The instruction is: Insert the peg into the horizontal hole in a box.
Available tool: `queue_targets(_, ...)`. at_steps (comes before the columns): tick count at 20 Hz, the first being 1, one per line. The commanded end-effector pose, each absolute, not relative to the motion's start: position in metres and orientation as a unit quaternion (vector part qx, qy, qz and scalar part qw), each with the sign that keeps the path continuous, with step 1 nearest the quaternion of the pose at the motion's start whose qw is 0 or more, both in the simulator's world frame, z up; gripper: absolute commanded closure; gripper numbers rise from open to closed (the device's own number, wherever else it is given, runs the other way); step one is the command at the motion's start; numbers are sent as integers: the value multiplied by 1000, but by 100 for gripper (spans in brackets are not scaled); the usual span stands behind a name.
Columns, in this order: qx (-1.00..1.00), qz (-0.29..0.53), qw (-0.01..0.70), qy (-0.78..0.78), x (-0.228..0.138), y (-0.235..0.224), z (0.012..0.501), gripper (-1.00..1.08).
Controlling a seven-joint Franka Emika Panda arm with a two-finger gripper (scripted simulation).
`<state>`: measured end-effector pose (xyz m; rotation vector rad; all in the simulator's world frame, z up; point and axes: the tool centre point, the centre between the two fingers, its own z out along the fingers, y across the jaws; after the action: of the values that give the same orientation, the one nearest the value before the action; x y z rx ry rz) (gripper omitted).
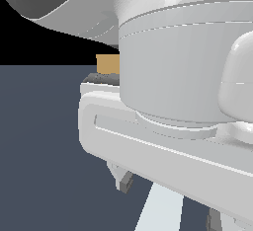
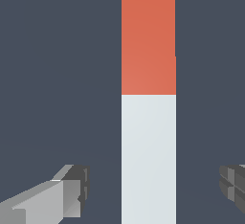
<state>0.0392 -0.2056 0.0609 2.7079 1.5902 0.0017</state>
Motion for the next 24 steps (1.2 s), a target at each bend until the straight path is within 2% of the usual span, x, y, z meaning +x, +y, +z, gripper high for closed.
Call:
queue_targets(1, 862, 0, 0, 507, 38, -205, 50, -92)
queue_targets(6, 862, 0, 0, 507, 37, -204, 25, -92)
queue_targets(12, 862, 0, 0, 507, 39, -204, 20, -92)
queue_targets(13, 862, 0, 0, 507, 39, -204, 20, 108)
queue_targets(24, 861, 0, 0, 508, 39, -204, 19, 108)
